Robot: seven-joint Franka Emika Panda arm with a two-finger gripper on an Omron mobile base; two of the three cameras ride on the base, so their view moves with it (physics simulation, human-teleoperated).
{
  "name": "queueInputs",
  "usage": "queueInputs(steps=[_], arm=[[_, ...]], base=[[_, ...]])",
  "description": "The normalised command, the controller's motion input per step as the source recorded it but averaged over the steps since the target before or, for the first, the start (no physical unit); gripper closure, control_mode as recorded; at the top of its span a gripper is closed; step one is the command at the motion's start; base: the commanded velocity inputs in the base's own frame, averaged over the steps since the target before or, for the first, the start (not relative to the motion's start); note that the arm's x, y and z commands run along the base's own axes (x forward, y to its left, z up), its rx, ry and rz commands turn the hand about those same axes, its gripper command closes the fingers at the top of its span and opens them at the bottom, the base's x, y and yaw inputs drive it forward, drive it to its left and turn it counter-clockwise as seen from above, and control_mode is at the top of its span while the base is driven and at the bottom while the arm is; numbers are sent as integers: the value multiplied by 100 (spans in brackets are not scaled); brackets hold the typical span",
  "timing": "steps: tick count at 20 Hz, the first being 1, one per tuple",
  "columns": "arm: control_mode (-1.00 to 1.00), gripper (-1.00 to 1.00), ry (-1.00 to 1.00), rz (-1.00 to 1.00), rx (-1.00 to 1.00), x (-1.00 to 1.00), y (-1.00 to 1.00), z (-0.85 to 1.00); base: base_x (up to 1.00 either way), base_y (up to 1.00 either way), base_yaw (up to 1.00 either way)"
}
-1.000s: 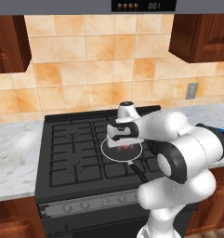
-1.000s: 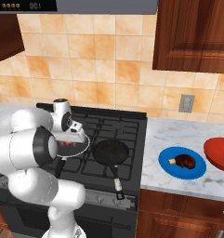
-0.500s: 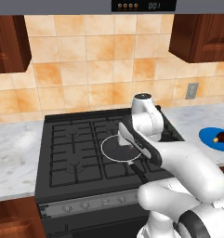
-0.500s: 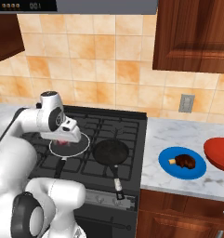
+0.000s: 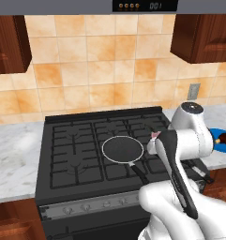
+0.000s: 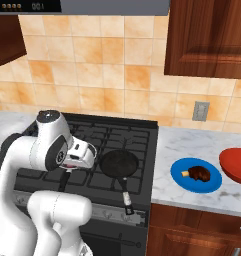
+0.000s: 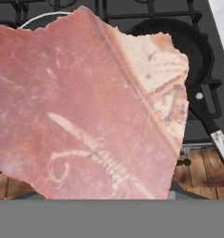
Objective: Place one of the steaks on the plate and the other in the bowl. Then place the bowl in the fridge.
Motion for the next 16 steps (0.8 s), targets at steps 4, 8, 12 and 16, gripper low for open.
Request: queueInputs(steps=[4, 8, 12, 16], arm=[[-100, 100, 2, 0, 0, -10, -11, 0], [-100, 100, 0, 0, 0, 0, 0, 0], [-100, 100, 0, 0, 0, 0, 0, 0], [100, 100, 0, 0, 0, 0, -2, 0]], base=[[0, 0, 0], [0, 0, 0], [0, 0, 0], [0, -46, 0]])
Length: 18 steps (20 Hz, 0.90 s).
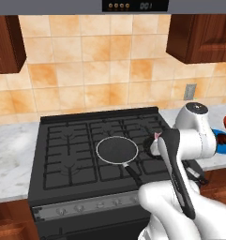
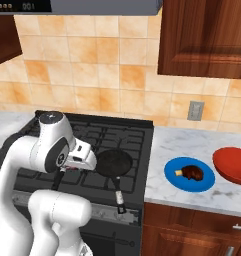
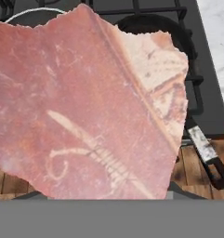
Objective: Place one of the steaks on the plate and the other in the bowl. Then place the bowl in the fridge.
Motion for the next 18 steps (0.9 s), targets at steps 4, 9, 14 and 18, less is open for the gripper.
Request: queueInputs(steps=[4, 9, 14, 18], arm=[[100, 100, 0, 0, 0, 0, 0, 0], [100, 100, 0, 0, 0, 0, 0, 0], [100, 100, 0, 0, 0, 0, 0, 0], [100, 100, 0, 0, 0, 0, 0, 0]], base=[[-10, -83, 0], [-12, -94, 0], [-3, -100, -1], [1, -100, -8]])
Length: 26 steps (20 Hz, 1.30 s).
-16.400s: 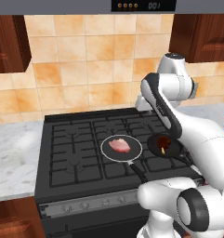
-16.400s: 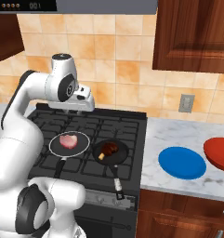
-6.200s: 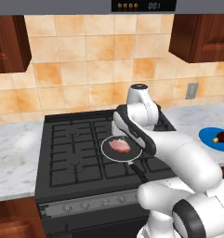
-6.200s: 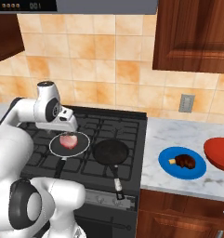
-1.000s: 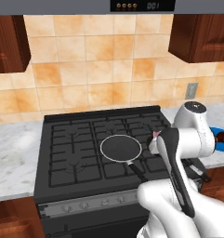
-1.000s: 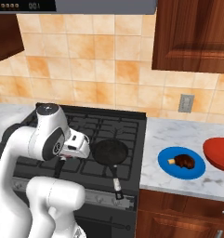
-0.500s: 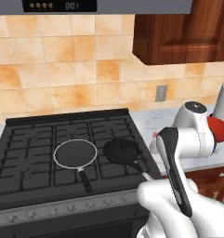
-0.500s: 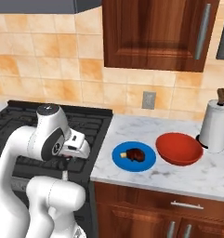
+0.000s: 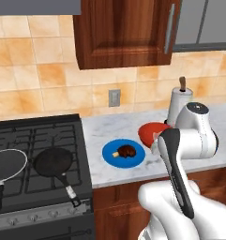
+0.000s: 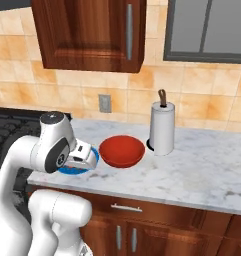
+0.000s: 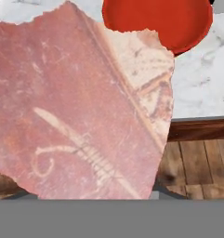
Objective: Place one of the steaks on the plate and the other in the bowl. Then place the bowl in the fridge.
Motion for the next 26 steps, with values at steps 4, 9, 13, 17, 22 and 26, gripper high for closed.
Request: queueInputs(steps=[4, 9, 13, 17, 22, 26], arm=[[100, 100, 0, 0, 0, 0, 0, 0], [100, 100, 0, 0, 0, 0, 0, 0], [-100, 100, 9, 1, 0, 40, 0, 6], [-100, 100, 18, 6, -6, 86, 8, 23], [-100, 100, 5, 4, -4, 96, 12, -1], [-100, 100, 0, 0, 0, 78, 0, -35]], base=[[23, -81, -6], [18, -12, -1], [10, 0, 0], [0, 0, 0], [0, 0, 0], [0, 0, 0]])
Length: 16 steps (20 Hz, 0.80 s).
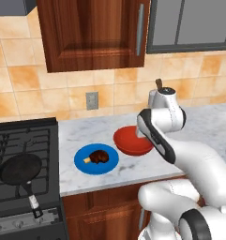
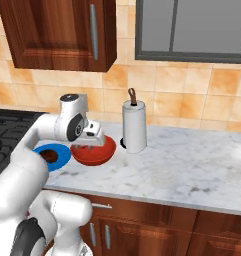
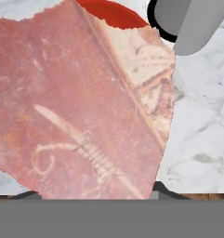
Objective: Place one of the steaks on the plate and the other in the bowl. Then place the bowl in the fridge.
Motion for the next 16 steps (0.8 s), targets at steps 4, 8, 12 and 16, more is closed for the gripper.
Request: queueInputs(steps=[4, 8, 12, 16], arm=[[-100, 100, -2, 0, 2, 59, 0, -73], [-100, 100, 1, 0, 0, 73, 0, -49], [-100, 100, 8, 0, -2, 74, 11, -34], [-100, 100, 3, 0, -2, 31, 5, -37]], base=[[0, 0, 0], [0, 0, 0], [0, 0, 0], [0, 0, 0]])
